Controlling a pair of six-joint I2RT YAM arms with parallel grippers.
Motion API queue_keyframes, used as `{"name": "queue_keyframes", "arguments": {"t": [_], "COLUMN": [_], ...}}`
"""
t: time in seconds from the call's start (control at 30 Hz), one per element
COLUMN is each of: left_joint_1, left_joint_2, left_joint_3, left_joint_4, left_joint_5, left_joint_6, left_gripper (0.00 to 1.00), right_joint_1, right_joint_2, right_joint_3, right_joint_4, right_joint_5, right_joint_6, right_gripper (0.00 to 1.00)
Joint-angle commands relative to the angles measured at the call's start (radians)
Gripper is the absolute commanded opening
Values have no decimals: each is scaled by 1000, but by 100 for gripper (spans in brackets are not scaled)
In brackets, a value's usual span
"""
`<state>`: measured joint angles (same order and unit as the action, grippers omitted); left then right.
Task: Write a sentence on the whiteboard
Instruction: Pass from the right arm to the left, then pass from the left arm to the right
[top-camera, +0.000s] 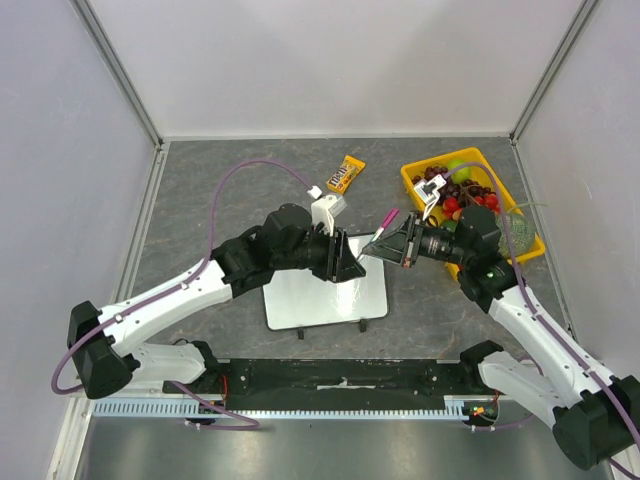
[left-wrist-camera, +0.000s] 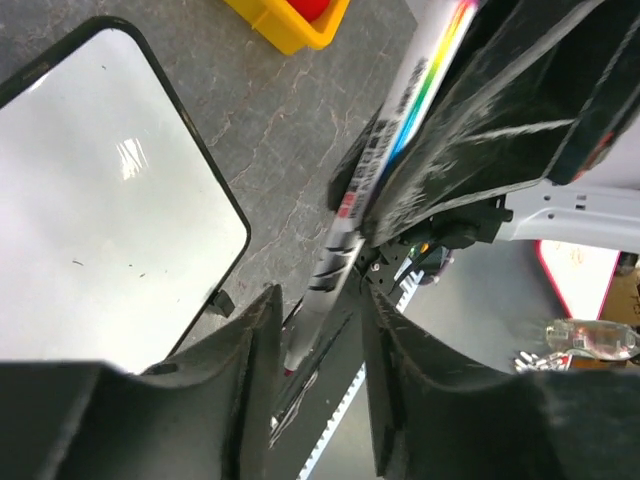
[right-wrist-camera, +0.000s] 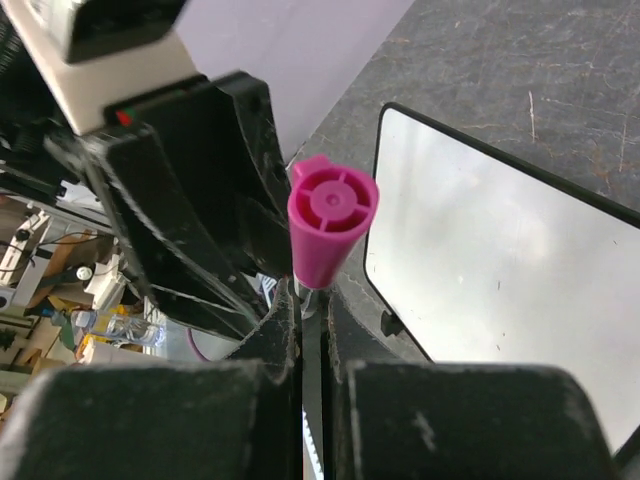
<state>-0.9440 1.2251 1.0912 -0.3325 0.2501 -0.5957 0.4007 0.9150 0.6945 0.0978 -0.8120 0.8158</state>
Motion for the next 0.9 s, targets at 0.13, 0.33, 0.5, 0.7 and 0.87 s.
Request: {"name": "queue_keyframes", "arguments": {"t": [0.13, 0.33, 0.5, 0.7, 0.87], "left_joint_1": [2, 2, 2, 2, 2], "left_joint_2": [14, -10, -19, -53, -64], "left_joint_3": [1, 13, 41, 33, 27], "left_joint_4": [1, -22, -94, -117, -111], "left_joint_5": [20, 31, 40, 70, 106], "left_joint_6": [45, 73, 103, 122, 135], "left_gripper": [2, 2, 2, 2, 2], "right_joint_1": [-2, -3, -3, -3, -3], "right_joint_2": [-24, -19, -13, 2, 24], "right_joint_3": [-4, 17, 54, 63, 42], "right_joint_4": [105, 69, 79, 118, 207], "right_joint_5": [-15, -42, -73, -111, -168], "right_joint_6": [80, 48, 57, 88, 152], "right_gripper": [0, 42, 89, 91, 62]}}
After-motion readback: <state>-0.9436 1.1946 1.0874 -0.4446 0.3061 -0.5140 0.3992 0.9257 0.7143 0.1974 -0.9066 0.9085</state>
